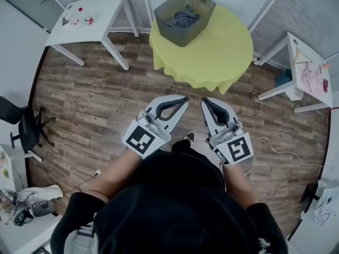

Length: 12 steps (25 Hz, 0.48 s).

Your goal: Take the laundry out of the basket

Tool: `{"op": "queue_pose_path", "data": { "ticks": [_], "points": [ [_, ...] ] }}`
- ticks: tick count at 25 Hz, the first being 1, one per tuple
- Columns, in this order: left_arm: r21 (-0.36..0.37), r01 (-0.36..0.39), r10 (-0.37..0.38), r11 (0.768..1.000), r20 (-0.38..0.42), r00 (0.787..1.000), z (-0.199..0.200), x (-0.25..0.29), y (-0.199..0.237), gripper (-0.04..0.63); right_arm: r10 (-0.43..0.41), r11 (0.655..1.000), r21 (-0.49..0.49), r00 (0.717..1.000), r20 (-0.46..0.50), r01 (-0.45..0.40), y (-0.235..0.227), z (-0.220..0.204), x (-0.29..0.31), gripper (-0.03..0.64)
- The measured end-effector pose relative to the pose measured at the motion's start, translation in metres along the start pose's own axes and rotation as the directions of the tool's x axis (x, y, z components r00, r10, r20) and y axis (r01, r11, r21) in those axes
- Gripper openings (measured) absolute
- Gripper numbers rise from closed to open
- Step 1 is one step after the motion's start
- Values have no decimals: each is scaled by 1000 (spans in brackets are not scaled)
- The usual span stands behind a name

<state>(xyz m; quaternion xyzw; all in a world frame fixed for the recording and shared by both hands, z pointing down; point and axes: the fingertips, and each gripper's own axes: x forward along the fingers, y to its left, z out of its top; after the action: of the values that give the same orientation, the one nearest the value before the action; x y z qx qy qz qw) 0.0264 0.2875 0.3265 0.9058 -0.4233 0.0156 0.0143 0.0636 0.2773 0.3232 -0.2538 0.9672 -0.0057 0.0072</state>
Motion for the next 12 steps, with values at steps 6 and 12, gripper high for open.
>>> {"op": "queue_pose_path", "data": {
  "ticks": [6, 12],
  "points": [
    [6, -26, 26, 1000, -2, 1000, 4, 39, 10, 9, 43, 999, 8, 999, 4, -43, -33, 1, 8, 23],
    [26, -51, 51, 998, 8, 999, 6, 74, 13, 9, 59, 998, 21, 998, 16, -59, -66, 2, 8, 23]
  ]
}}
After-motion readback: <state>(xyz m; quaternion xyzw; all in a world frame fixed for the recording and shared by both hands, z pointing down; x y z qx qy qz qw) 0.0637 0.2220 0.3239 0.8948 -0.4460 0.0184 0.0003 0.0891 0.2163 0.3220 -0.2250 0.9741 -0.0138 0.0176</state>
